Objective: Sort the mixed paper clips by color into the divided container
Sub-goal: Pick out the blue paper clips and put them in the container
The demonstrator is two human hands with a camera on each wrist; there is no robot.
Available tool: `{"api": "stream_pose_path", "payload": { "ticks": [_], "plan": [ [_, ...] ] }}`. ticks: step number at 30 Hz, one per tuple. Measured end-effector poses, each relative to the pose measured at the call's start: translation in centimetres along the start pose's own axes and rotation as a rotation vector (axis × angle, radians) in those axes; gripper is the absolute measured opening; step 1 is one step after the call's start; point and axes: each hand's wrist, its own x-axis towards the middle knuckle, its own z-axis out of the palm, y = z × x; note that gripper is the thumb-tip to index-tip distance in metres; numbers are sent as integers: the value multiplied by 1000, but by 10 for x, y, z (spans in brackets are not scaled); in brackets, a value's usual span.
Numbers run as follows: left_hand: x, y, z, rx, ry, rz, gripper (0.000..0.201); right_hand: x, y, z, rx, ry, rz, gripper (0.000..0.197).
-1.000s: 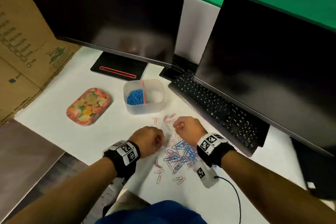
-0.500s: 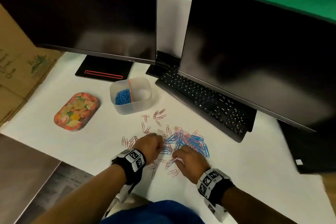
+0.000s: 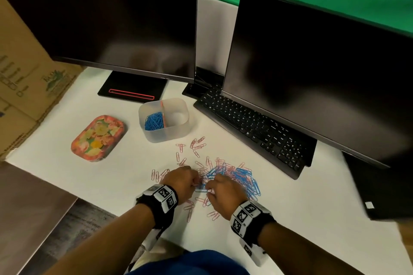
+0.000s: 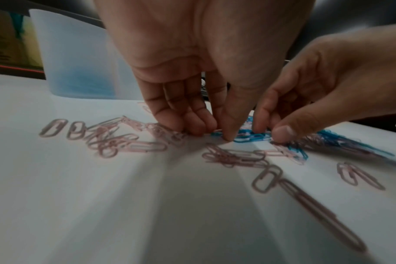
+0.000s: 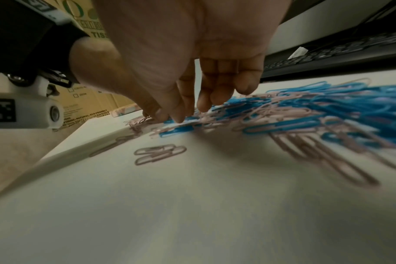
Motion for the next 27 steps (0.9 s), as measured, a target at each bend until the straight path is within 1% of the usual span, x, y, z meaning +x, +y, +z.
{"api": "stream_pose_path", "payload": {
  "ticks": [3,8,12,14,17,19,22,24,27],
  "plan": [
    [0,-1,-1,44,-12,-16,18,2,-2,2,-25,-1,18,21],
    [-3,-5,-4,0,18,-24,11,2,1,-3,9,-15,54,15],
    [-2,-6,-5,-117,19,-48,22,4,-4,-6,43,-32,12,23],
    [-3,-7,-7,-207,40,-64,26,6,-9,-6,52,-53,-4,26],
    [-4,-11,-12,-313,49,-90,25,11,-11,-5,64,-76,9,29],
    [-5,-15,-14,-345,43,-110,23,15,-12,-5,61,-99,26,33],
    [-5,-19,-19,-371,73,-153,22,19,-11,-3,57,-127,29,35],
    [-5,-22,-22,-365,87,-174,21,20,-10,-2,74,-132,46,31],
    [-4,-25,-25,-332,68,-198,11,18,-3,0,166,-82,68,16]
  ]
}}
